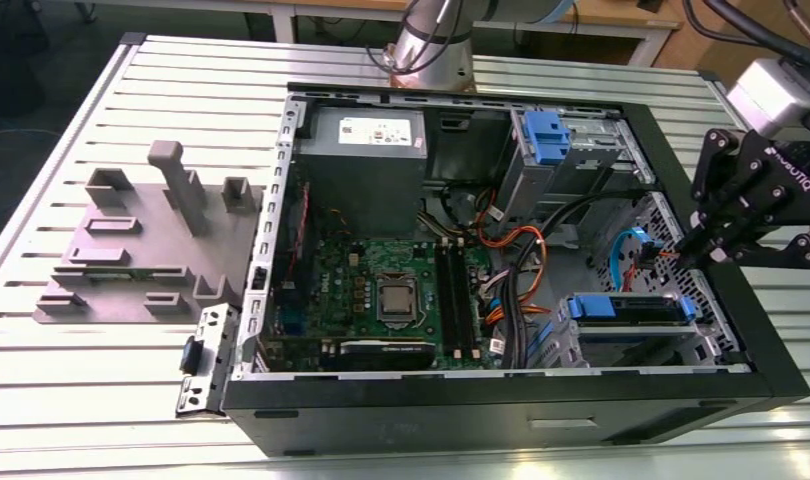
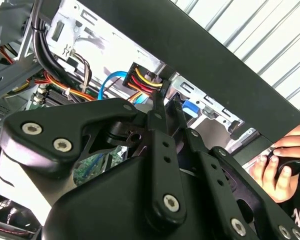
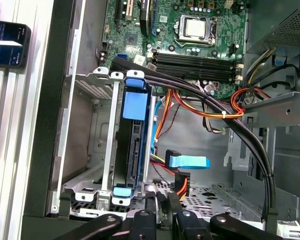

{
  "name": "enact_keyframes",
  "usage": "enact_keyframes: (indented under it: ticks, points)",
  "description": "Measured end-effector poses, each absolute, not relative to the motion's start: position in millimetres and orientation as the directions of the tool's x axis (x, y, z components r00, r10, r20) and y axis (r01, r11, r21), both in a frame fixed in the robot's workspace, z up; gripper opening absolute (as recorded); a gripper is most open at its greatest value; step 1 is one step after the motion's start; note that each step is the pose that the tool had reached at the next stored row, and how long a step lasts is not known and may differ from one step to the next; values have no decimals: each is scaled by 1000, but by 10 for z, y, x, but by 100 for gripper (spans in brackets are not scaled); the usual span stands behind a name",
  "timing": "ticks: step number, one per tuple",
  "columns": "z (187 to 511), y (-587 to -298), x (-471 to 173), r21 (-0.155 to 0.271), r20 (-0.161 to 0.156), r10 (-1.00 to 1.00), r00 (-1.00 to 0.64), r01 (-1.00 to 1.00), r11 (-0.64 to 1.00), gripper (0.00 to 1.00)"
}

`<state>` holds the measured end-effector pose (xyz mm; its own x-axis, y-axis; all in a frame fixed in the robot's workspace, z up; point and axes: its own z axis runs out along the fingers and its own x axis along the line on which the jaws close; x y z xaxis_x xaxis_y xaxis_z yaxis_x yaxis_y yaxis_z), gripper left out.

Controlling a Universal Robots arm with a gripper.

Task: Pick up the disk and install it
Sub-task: 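Insert the first disk wire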

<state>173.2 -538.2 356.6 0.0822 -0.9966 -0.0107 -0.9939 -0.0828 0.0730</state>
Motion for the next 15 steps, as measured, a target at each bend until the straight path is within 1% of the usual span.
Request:
enact_keyframes:
  ticks: [15]
  points:
    - [3511,-5365,1741,73,-11,-994,112,-991,-112,24]
